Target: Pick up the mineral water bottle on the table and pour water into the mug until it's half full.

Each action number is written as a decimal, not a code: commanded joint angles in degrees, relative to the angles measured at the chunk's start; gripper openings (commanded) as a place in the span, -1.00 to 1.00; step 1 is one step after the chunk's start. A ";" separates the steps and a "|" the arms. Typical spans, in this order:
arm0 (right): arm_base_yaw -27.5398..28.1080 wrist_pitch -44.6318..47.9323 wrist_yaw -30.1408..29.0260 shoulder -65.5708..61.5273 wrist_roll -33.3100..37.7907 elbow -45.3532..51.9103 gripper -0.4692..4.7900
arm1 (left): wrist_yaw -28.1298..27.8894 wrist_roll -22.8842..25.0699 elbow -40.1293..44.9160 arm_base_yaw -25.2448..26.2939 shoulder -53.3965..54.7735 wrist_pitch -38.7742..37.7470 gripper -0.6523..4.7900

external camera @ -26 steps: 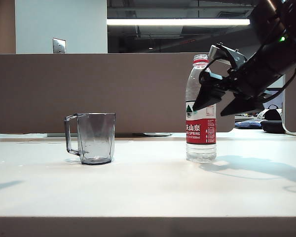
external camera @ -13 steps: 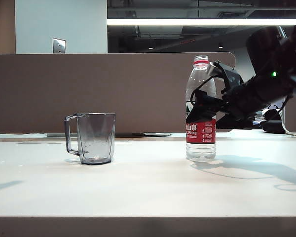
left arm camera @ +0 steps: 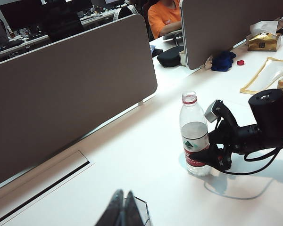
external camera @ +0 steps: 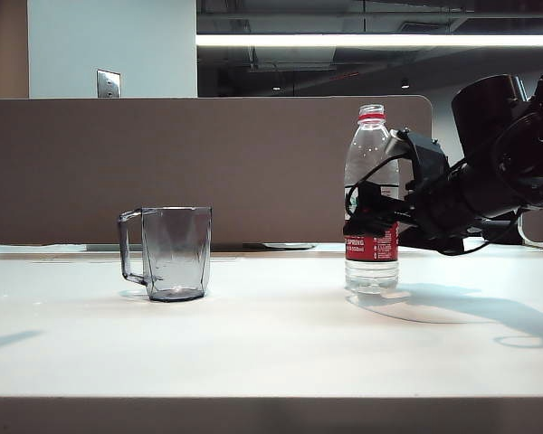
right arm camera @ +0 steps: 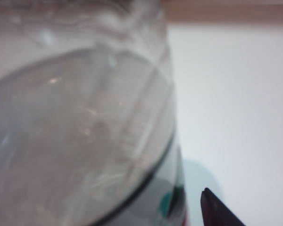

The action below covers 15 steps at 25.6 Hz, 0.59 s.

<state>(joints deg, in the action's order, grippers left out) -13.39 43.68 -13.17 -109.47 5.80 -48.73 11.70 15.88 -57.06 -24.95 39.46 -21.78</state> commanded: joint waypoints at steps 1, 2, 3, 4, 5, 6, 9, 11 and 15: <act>-0.09 2.99 0.17 0.37 0.20 -0.09 0.99 | -0.15 0.24 -0.24 -0.04 -0.09 -0.26 -0.78; -0.09 3.06 0.20 0.39 0.20 -0.09 0.93 | -0.15 0.22 -0.24 -0.04 -0.09 -0.28 -0.78; -0.09 3.28 0.20 0.37 0.20 -0.09 0.67 | -0.15 0.22 -0.26 -0.04 -0.09 -0.33 -0.78; -0.09 3.23 0.17 0.37 0.20 -0.09 0.47 | -0.15 0.24 -0.26 -0.04 -0.09 -0.39 -0.78; -0.09 3.15 0.20 0.37 0.20 -0.09 0.32 | -0.15 0.22 -0.24 -0.04 -0.09 -0.44 -0.78; -0.09 3.10 0.20 0.37 0.20 -0.09 0.32 | -0.15 0.22 -0.24 -0.04 -0.09 -0.42 -0.78; -0.09 3.17 0.17 0.37 0.20 -0.09 0.32 | -0.15 0.22 -0.24 -0.04 -0.09 -0.39 -0.78; -0.09 3.19 0.17 0.37 0.20 -0.09 0.32 | -0.15 0.20 -0.26 -0.04 -0.09 -0.42 -0.78; -0.09 3.13 0.17 0.44 0.20 -0.09 0.32 | -0.17 0.17 -0.26 -0.04 -0.11 -0.42 -0.78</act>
<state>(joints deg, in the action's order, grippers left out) -13.41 45.58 -12.99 -109.45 5.80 -48.73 11.70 15.86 -57.06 -24.95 39.46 -22.57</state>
